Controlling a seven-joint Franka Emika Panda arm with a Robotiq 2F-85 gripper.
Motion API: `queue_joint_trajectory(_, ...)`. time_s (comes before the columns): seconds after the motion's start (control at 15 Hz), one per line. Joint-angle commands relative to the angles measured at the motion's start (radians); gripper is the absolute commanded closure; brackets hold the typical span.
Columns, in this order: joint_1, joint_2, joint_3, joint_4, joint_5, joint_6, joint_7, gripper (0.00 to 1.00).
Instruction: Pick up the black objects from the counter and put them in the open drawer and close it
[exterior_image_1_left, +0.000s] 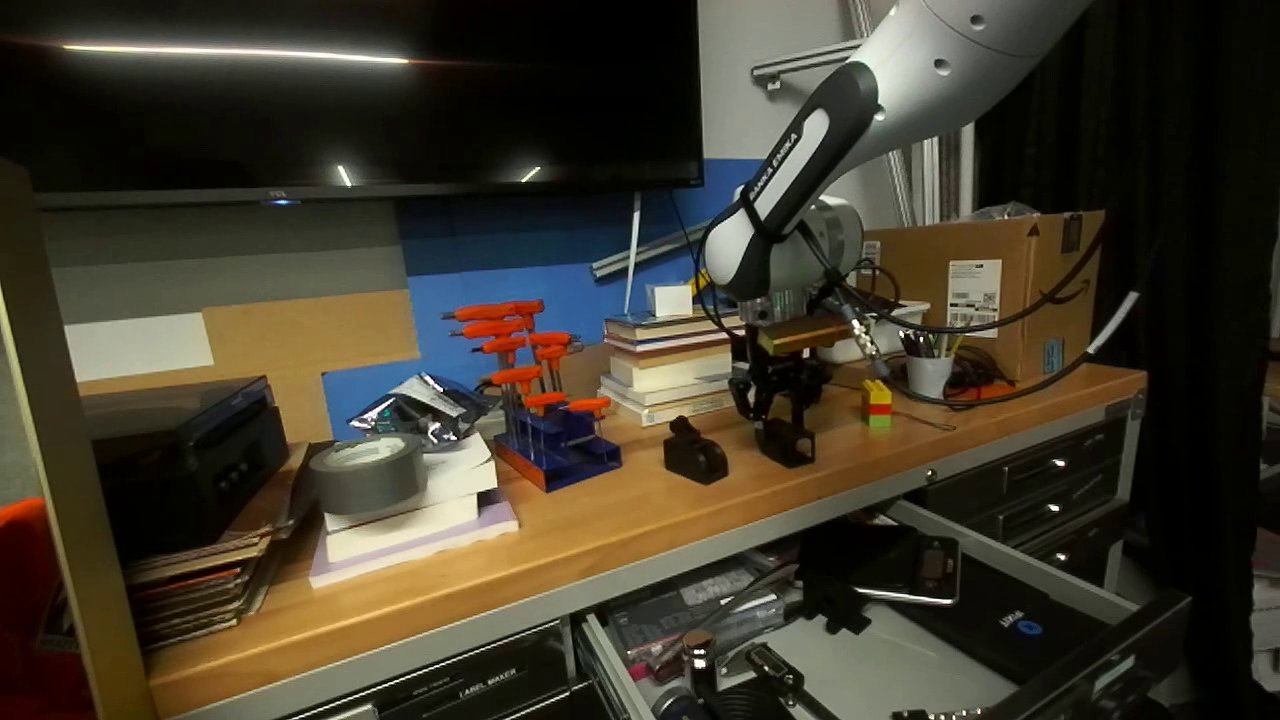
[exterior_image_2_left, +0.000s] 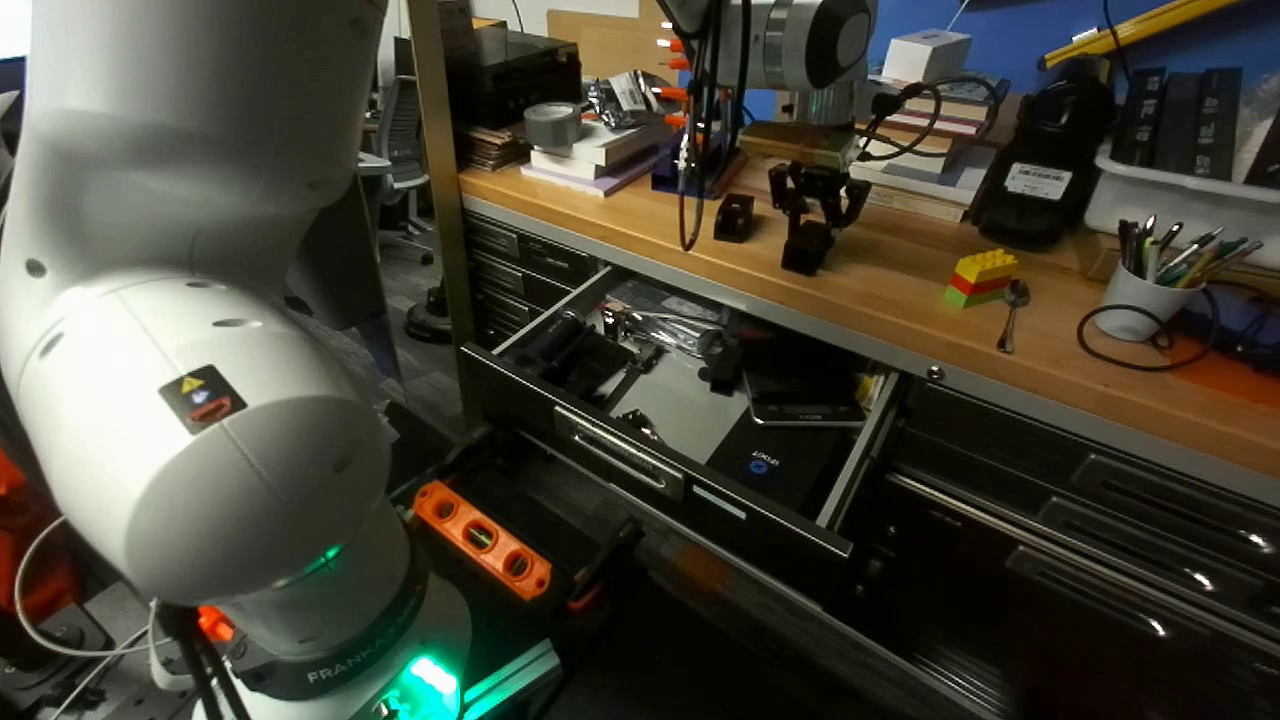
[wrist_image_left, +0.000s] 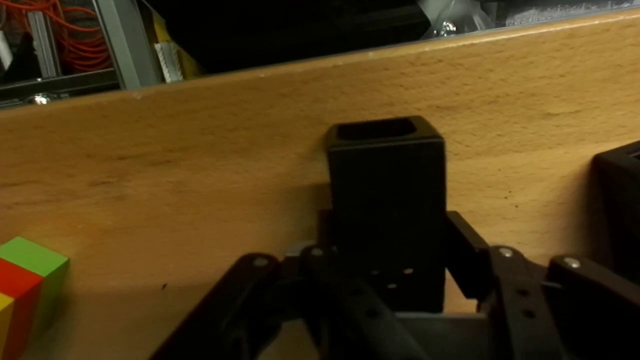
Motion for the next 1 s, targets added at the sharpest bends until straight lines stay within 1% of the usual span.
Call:
queue_joint_trajectory(0.0, 0.004, 0.017, -0.005, 0.042, 0.0, -0.019, -0.008, 0.74)
queue_joint_trajectory(0.13, 0.0, 0.014, 0.001, 0.044, 0.014, -0.049, -0.009, 0.73)
queue_joint_trajectory(0.4, -0.003, 0.006, 0.009, 0.059, 0.048, -0.194, 0.001, 0.73)
queue_joint_trajectory(0.47, 0.01, -0.058, 0.002, -0.054, 0.04, -0.187, 0.034, 0.73)
queue_joint_trajectory(0.67, 0.02, -0.125, 0.007, -0.138, 0.064, -0.26, 0.075, 0.73)
queue_joint_trajectory(0.93, 0.029, -0.21, 0.019, -0.296, 0.106, -0.276, 0.119, 0.73)
